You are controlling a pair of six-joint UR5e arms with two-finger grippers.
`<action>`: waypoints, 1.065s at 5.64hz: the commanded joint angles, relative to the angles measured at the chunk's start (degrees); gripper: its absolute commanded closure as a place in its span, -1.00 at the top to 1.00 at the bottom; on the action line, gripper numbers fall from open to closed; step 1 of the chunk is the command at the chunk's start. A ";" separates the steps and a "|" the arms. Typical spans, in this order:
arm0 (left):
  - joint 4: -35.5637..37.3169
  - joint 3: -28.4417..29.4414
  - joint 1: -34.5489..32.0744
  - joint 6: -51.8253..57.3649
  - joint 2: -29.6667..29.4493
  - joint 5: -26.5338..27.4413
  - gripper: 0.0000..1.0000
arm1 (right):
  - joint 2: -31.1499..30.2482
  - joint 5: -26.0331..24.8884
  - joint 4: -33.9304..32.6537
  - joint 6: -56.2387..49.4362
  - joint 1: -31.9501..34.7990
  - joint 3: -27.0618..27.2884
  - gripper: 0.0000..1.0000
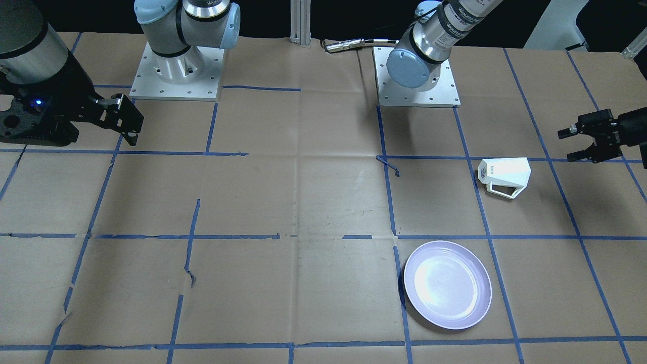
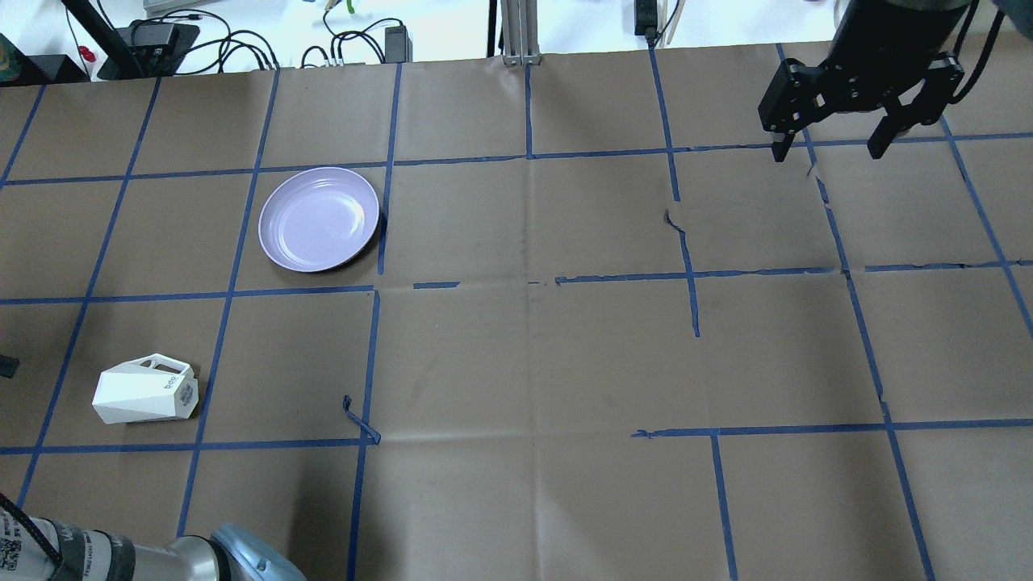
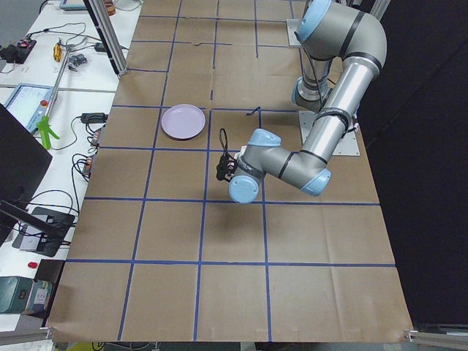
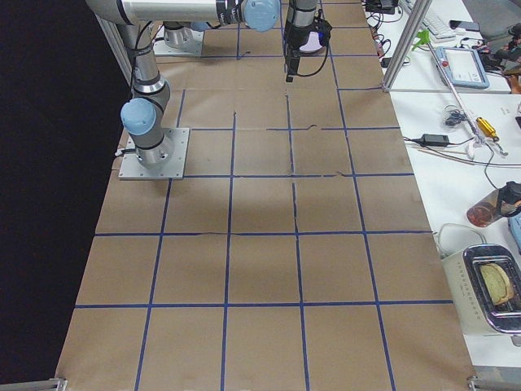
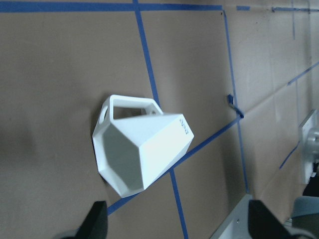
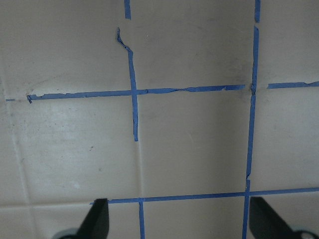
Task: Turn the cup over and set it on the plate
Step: 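Lower the left gripper onto the white faceted mug and grasp it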
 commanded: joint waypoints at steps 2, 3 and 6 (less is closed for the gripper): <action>-7.54 -0.71 1.40 6.45 -12.48 -5.16 0.97 | 0.00 0.00 0.00 0.00 0.00 0.00 1.00; -11.38 -1.24 1.40 6.54 -14.07 -7.79 0.97 | 0.00 0.00 0.00 0.00 0.00 0.00 1.00; -13.44 -1.34 1.40 8.81 -15.49 -8.35 0.01 | 0.00 0.00 0.00 0.00 0.00 0.00 1.00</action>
